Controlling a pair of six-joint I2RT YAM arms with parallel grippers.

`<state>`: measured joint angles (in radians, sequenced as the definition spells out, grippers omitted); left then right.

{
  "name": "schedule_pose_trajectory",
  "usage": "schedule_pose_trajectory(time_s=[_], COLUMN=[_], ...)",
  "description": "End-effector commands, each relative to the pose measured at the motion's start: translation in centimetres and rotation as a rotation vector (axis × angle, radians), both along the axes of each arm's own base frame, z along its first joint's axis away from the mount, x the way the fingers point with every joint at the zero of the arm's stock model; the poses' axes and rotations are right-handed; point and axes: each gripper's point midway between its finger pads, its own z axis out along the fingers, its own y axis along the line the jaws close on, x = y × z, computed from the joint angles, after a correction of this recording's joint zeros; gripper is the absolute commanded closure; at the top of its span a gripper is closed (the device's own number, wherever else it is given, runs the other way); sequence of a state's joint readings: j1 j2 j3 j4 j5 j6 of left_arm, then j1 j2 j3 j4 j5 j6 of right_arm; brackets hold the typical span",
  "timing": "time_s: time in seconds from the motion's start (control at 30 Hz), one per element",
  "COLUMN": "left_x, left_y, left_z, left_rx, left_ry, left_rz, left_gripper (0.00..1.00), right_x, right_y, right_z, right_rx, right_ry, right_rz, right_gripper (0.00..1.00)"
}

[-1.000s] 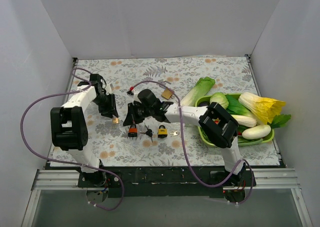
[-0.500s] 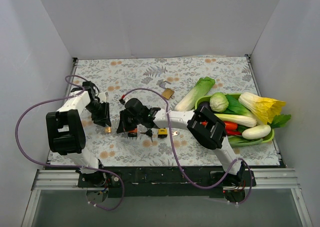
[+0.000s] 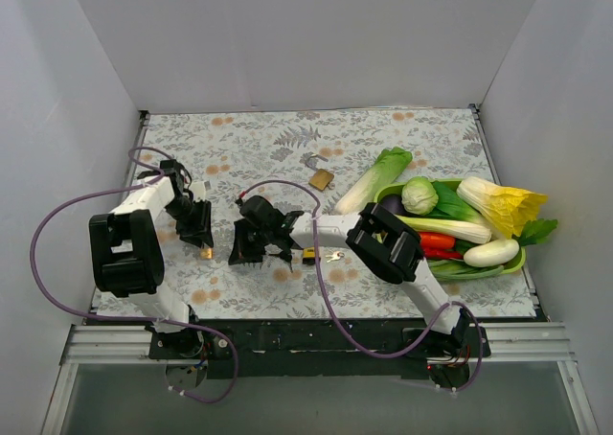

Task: Lock with the key
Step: Place the key at the center of the board.

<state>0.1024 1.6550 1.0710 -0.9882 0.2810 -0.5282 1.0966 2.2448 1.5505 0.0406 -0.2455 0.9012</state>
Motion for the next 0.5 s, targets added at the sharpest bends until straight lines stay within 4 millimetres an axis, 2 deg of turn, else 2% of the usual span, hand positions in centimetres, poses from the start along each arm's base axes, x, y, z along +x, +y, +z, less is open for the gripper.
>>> schedule_pose_trajectory(time_s=[0.0,0.17,0.47], left_x=[0.2,-0.2,0.4], left_y=[-0.3,-0.5,-1.2], left_z=[0.1,-1.1,-1.8], left_rx=[-0.005,-0.011,-0.03], left_ry=[-0.029,0.003,0.016], left_rz=[-0.032,-0.044,-0.048], left_gripper=[1.0,0.99,0.99], right_x=[0.1,0.2,0.2], right_y=[0.9,1.1,1.6], right_z=[0.7,0.8,0.7], right_rx=[0.032,0.04,0.057], right_ry=[0.049,0.049,0.054], right_rz=[-0.005,-0.002,0.017], right_gripper=[0.99,0.99,0.98])
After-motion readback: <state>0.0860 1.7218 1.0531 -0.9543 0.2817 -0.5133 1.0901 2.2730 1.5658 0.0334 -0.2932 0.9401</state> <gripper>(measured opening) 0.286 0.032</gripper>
